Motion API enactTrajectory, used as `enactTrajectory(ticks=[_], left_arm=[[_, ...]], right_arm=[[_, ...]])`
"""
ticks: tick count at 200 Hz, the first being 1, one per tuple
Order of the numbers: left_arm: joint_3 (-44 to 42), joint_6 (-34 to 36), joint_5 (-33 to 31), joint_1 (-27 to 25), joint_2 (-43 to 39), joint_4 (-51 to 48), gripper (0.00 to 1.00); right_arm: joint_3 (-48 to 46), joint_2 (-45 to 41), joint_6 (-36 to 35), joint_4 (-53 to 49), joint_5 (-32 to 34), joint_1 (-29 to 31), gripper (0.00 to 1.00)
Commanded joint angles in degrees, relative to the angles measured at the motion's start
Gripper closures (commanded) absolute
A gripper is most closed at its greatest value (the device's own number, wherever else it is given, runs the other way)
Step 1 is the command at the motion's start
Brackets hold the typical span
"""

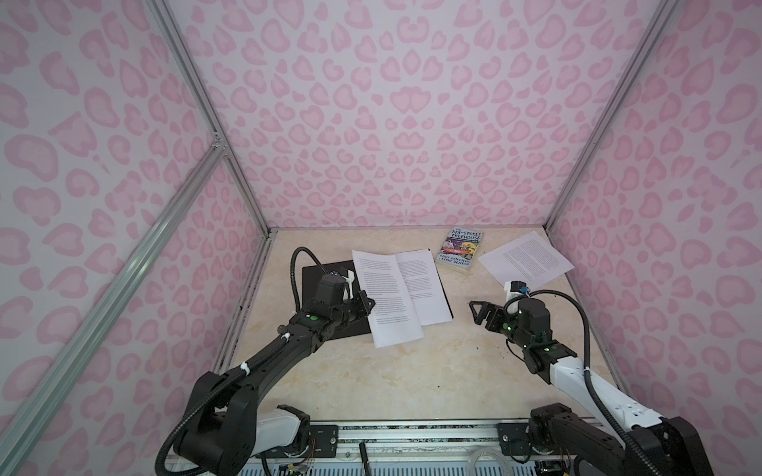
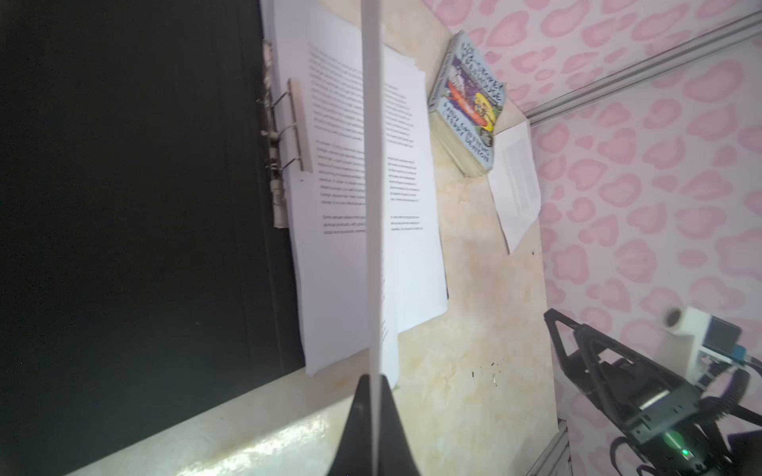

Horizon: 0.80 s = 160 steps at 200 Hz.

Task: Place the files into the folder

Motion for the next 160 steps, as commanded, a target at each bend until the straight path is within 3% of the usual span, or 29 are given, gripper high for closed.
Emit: enactTrajectory(ticks=[1, 64, 90, 160], left_arm=[[1.0, 1.6, 7.4, 2.3, 4.9, 3.3, 0.96], [0.6, 4.3, -0.6, 5.9, 8.5, -1.5, 0.96], [0.1, 4.6, -1.6, 6.1, 10.7, -0.4, 0.96], [1.1, 5.1, -3.3, 6.2, 14.9, -2.6, 0.96]], right_arm=[[1.8, 2.9, -3.8, 1.0, -3.9, 2.1, 0.02], [14.2, 14.7, -8.3, -6.7, -7.3, 10.7, 0.02], [21.4, 22.9, -7.5, -9.8, -11.2, 11.9, 0.02], [40.8, 41.3, -8.8, -18.5, -11.0, 16.9, 0.02]])
